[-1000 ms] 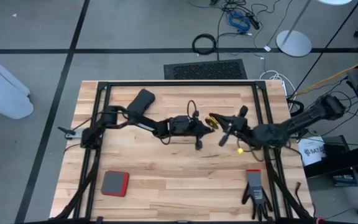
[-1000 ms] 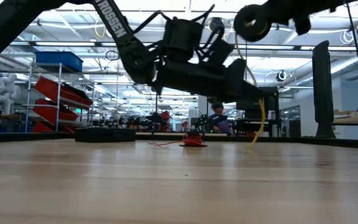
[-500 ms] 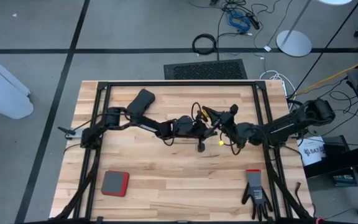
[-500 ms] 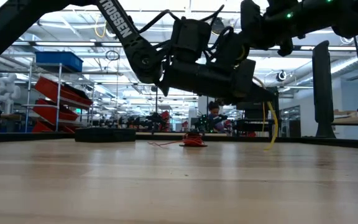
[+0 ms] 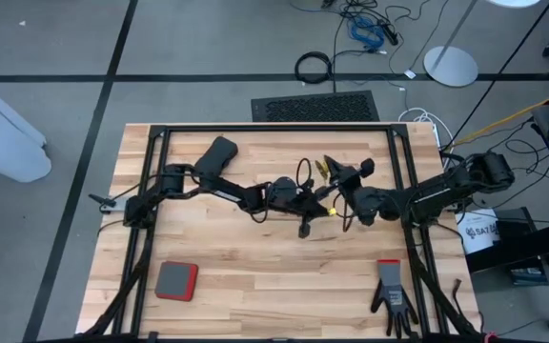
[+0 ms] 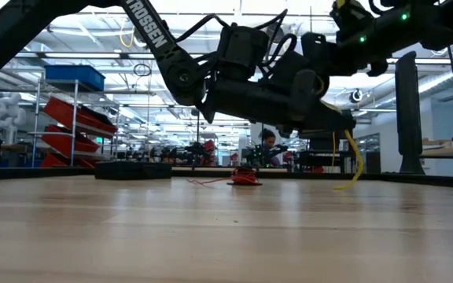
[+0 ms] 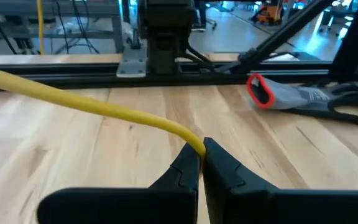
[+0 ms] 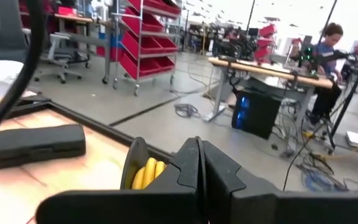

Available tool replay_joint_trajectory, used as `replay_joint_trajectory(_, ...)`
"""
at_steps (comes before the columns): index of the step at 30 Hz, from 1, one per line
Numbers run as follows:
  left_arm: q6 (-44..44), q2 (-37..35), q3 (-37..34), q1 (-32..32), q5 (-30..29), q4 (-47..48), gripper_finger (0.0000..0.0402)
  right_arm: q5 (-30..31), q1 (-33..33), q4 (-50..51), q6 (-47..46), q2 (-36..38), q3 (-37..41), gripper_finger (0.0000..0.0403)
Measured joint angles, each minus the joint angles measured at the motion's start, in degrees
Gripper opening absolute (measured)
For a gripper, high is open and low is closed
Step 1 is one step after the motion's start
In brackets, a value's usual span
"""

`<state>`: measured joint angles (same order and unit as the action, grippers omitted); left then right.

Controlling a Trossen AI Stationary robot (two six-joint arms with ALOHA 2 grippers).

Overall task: Coil cords
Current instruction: Coil the yellow wire on the spool

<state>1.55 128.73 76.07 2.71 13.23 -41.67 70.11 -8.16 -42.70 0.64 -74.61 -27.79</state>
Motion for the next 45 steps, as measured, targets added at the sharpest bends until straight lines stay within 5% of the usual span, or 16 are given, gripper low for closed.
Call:
replay_joint_trajectory(16, 1.08, -2.42, -0.02, 0.75, 4.05, 2.67, 0.0004, 0.76, 0.22, 23.63, -21.22, -0.02, 0.00, 0.0000)
replay_joint_trajectory(31, 11.56, -10.09, -0.07, 2.57, 0.37, 19.87, 0.0004, -6.05, -1.67, 26.08, -25.17, 0.02, 0.00, 0.0000)
replay_joint_trajectory(45, 13.37, -13.14, -0.07, 3.70, -2.16, 25.31, 0.0004, -11.62, -2.43, 30.05, -29.06, 0.02, -0.02, 0.0000)
